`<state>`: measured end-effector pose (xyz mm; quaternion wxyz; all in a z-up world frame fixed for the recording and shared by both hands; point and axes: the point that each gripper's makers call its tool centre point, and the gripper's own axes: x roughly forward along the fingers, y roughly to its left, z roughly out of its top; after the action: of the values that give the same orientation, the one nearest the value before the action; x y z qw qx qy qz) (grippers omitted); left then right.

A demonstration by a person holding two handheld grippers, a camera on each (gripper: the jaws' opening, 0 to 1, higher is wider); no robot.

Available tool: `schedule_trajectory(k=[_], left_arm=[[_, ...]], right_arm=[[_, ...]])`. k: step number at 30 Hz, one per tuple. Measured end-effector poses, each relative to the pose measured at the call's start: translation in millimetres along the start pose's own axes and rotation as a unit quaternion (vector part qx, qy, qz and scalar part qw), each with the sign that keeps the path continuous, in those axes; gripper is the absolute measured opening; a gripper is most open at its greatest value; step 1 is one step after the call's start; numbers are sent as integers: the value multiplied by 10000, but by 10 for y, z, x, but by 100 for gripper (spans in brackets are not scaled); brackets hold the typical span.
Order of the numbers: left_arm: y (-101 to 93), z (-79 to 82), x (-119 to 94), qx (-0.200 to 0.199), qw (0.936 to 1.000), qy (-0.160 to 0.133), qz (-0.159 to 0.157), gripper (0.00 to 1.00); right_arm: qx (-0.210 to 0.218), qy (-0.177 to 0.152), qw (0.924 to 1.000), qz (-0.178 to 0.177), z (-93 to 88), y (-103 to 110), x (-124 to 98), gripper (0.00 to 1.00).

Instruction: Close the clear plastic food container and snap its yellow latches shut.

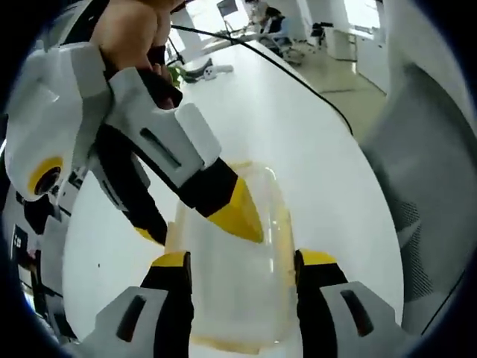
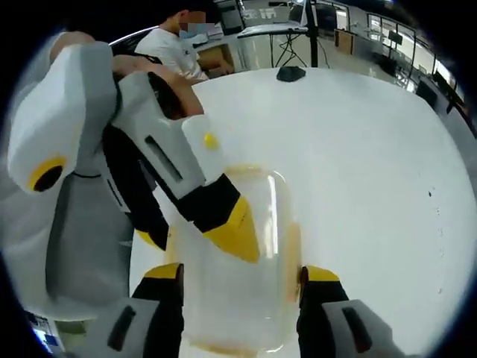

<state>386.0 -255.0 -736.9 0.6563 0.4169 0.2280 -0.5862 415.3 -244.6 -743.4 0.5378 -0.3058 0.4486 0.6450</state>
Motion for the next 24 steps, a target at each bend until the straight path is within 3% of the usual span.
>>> schedule_trajectory(k=[1, 2, 4, 7, 13, 14, 17, 20, 23, 24], left_arm=[[-1, -3, -2, -14, 10000, 11, -6, 53], [-7, -1, -9, -6, 10000, 5, -12, 53], [-4, -6, -6, -14, 10000, 18, 6, 53], [2, -10, -4, -4, 10000, 44, 16, 52], [14, -13, 7, -6, 10000, 33, 74, 52], [-13, -28, 9, -14, 9999, 66, 77, 52], [-10, -26, 12, 31, 9999, -15, 94, 52], [-18, -23, 32, 72, 9998, 39, 168, 52], [-89, -36, 81, 87, 9995, 161, 257, 51], [-49, -20, 56, 70, 9990, 145, 420, 50]], right_arm=[[-36, 1, 9999, 145, 0, 23, 9, 59], [161, 103, 9998, 58, -53, -7, -5, 58], [26, 122, 9998, 136, -25, -19, -1, 56], [176, 150, 9995, 199, -10, -42, 5, 52], [224, 404, 9984, 332, 1, -8, 30, 51], [294, 527, 9970, 480, -35, 23, 42, 50], [236, 612, 9971, 397, 1, 6, 49, 50], [312, 421, 9980, 363, -22, 10, 28, 51], [279, 428, 9984, 226, -10, 1, 36, 51], [273, 412, 9984, 276, -5, 16, 35, 51]])
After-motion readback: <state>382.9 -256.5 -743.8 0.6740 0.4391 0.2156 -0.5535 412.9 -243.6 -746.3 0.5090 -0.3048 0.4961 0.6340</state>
